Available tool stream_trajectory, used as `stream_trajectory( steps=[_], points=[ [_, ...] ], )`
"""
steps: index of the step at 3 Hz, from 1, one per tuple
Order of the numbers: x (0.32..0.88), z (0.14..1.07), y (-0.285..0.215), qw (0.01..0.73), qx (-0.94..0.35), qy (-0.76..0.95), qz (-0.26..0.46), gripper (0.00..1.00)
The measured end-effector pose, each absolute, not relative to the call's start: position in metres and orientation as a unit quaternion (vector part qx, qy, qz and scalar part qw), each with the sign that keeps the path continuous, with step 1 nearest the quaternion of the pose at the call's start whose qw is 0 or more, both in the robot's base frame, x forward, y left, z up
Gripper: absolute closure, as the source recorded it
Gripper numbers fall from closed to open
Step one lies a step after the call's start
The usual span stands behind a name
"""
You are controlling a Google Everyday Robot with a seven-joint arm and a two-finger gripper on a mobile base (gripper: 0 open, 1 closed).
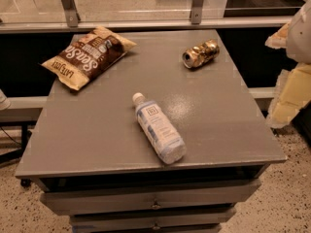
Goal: Move blue plastic bottle near brown chip bag
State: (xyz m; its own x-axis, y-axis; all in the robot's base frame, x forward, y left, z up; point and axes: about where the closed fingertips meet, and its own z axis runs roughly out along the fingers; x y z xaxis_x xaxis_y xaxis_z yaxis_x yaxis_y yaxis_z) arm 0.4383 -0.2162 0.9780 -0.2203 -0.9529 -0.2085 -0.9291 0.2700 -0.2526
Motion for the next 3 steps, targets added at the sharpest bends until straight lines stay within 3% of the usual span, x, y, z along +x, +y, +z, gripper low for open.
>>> stream_trajectory(
  steps=[2, 3],
  points=[
    [0.449, 0.97, -0.202, 0.181, -0.591, 0.786, -0.016, 0.0],
    [0.467, 0.95, -0.15, 0.214, -0.563, 0.798, 0.028, 0.0]
  ],
)
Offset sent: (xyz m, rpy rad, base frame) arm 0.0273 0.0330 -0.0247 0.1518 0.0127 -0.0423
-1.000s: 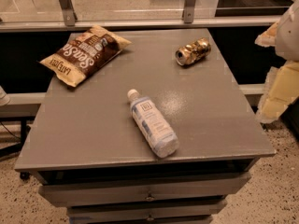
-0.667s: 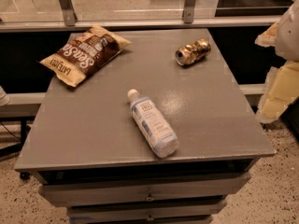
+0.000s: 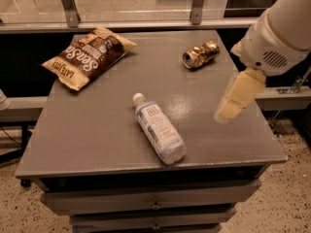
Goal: Move blue plastic bottle near brown chip bag
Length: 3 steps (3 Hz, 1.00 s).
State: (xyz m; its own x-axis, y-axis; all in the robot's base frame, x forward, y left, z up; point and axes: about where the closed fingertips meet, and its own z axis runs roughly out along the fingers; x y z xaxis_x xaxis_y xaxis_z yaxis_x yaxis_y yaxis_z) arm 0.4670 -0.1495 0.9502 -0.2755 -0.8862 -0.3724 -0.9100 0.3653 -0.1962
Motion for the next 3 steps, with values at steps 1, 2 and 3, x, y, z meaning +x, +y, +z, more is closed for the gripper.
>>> stream_trajectory(
  steps=[1, 2, 3],
  points=[
    [0.482, 0.934, -0.093, 0.232, -0.523, 0.817, 0.069, 0.0],
    [0.487, 0.915, -0.048, 0.231, -0.473, 0.843, 0.104, 0.0],
    [0.484, 0.892, -0.017, 0.216, -0.428, 0.87, 0.117, 0.0]
  ],
)
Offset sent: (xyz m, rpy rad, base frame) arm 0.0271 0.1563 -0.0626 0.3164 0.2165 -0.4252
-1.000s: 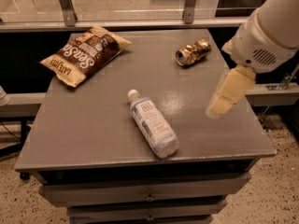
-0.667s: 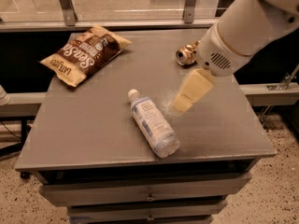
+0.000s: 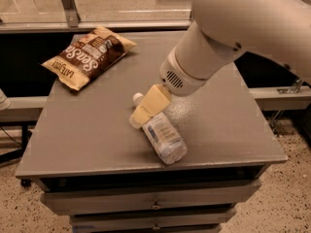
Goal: Move blue plastic bottle near brown chip bag
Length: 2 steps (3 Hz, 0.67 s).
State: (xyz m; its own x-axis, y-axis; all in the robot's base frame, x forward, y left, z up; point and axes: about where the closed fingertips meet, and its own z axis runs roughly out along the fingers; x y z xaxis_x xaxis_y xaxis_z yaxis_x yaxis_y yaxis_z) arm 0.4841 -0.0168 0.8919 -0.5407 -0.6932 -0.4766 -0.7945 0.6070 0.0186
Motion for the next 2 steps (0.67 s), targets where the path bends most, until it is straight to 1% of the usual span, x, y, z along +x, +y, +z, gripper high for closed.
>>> stream_trajectory(
  steps=[1, 2],
  points=[
    [0.478, 0.87, 0.007, 0.198, -0.382, 0.896, 0.113, 0.0],
    [0.473, 0.857, 0.023, 0.182, -0.355, 0.913, 0.087, 0.0]
  ],
)
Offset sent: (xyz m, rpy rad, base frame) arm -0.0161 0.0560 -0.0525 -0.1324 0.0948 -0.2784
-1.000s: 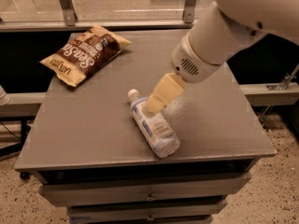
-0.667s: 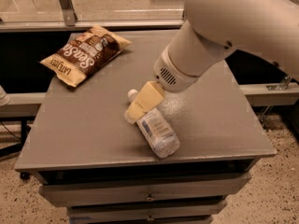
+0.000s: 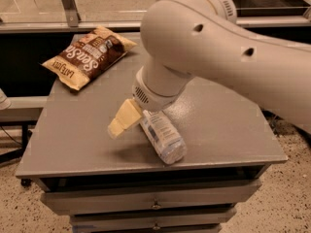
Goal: Move blue plastic bottle near brown chip bag
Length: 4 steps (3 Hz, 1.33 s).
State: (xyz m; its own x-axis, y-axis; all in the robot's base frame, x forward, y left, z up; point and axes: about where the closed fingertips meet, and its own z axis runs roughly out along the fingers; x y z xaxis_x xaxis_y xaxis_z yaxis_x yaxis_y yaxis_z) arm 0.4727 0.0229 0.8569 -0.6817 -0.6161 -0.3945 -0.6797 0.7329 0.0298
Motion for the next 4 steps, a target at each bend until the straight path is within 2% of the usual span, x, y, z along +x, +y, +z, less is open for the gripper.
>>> stream_trajectory(
  steps=[1, 2, 4],
  points=[
    [0.471, 0.853, 0.036, 0.171, -0.344, 0.922, 0.038, 0.0],
    [0.472, 0.847, 0.04, 0.163, -0.346, 0.923, -0.031, 0.19],
    [0.48, 0.847, 0.022, 0.166, -0.337, 0.922, -0.09, 0.65]
  ],
)
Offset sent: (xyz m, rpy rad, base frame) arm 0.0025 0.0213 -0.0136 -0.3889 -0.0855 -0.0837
